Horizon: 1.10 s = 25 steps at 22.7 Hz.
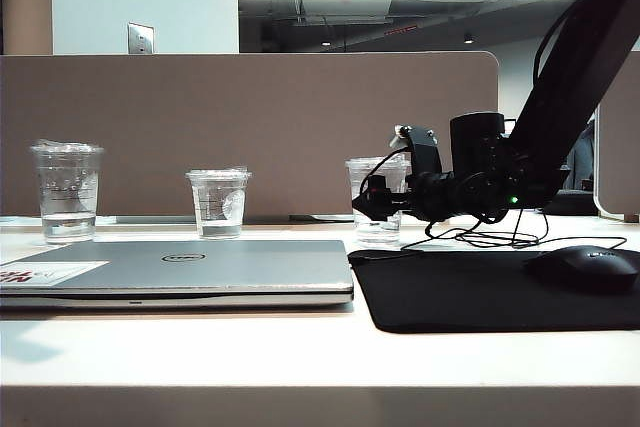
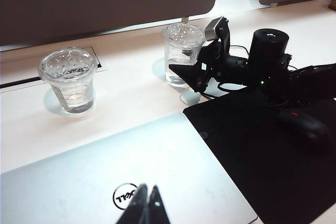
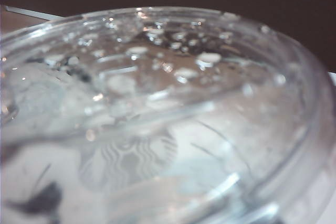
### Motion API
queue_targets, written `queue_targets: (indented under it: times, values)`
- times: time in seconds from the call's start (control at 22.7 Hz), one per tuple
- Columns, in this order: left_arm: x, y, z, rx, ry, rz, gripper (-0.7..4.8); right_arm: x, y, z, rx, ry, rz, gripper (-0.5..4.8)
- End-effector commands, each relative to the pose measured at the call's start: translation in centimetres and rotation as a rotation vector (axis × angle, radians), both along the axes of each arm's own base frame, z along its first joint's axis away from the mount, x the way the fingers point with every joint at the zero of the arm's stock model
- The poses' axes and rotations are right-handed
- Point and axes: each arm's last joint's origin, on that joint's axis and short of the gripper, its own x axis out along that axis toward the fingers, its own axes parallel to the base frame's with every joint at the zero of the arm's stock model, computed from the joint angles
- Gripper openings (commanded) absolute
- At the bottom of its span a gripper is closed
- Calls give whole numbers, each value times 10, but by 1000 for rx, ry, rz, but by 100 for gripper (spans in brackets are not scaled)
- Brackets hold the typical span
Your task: Pick up the coffee cup on the right and place it on the right side of the laptop.
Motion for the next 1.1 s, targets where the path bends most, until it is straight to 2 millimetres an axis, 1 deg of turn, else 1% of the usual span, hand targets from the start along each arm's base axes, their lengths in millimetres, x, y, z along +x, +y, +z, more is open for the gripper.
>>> queue_targets:
  times: [0.04, 0.18, 0.35, 0.48, 0.53, 0.57, 0.97, 1.1]
  values:
    - [-1, 0, 3, -7, -14, -6, -6, 1, 1, 7, 8, -46, -1, 479]
    - [-1, 0, 3, -7, -14, -6, -6, 1, 2, 7, 7, -45, -1, 479]
    - [-1, 0, 3, -7, -14, -5, -6, 1, 1, 7, 7, -45, -1, 376]
    - [-1, 0, 3, -7, -14, -6, -5, 1, 1, 7, 7, -46, -1, 288]
    - [-1, 0, 3, -7, -14, -6, -5, 1, 1, 7, 7, -46, -1, 265]
    - [-1, 0, 3, -7, -14, -6, -5, 1, 1, 7, 7, -46, -1, 253]
    - [-1, 0, 3, -7, -14, -5, -5, 1, 1, 7, 8, -45, 3, 252]
    - [-1, 0, 3, -7, -14, -5, -5, 1, 1, 10, 10, -49, 4, 252]
